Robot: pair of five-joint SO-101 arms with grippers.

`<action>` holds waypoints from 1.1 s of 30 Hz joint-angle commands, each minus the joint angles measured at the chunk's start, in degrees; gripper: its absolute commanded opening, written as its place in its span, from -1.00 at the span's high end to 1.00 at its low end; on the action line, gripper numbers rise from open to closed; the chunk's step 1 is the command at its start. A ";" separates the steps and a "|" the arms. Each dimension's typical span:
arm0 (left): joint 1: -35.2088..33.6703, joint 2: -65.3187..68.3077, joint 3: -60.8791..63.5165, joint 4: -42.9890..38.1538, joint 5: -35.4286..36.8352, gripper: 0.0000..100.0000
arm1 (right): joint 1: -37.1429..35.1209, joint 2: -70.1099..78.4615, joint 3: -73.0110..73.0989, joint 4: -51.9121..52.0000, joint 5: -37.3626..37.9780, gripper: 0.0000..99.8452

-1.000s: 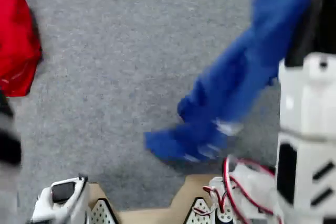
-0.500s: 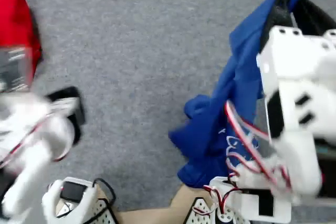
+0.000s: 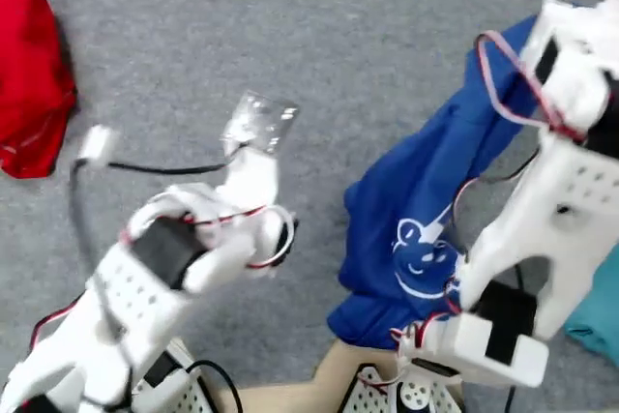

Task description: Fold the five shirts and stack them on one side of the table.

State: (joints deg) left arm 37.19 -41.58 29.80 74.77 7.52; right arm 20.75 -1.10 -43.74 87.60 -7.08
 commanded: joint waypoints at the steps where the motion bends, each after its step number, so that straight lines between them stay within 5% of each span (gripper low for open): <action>1: 0.53 7.78 0.53 -7.65 0.70 0.78 | 5.76 3.56 7.25 -7.82 6.59 0.99; 9: 0.53 31.34 -11.52 -17.32 0.79 0.71 | 19.47 15.16 17.89 -23.03 22.86 0.98; 15: 1.05 51.91 -29.80 -18.37 8.09 0.71 | 26.33 23.16 17.80 -29.36 28.75 0.98; 33: 9.41 100.53 -101.10 3.16 16.18 0.71 | 29.93 28.97 18.15 -33.93 33.85 0.99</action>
State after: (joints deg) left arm 46.33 56.26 -58.81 75.65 22.81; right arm 50.11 28.26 -25.71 55.08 26.15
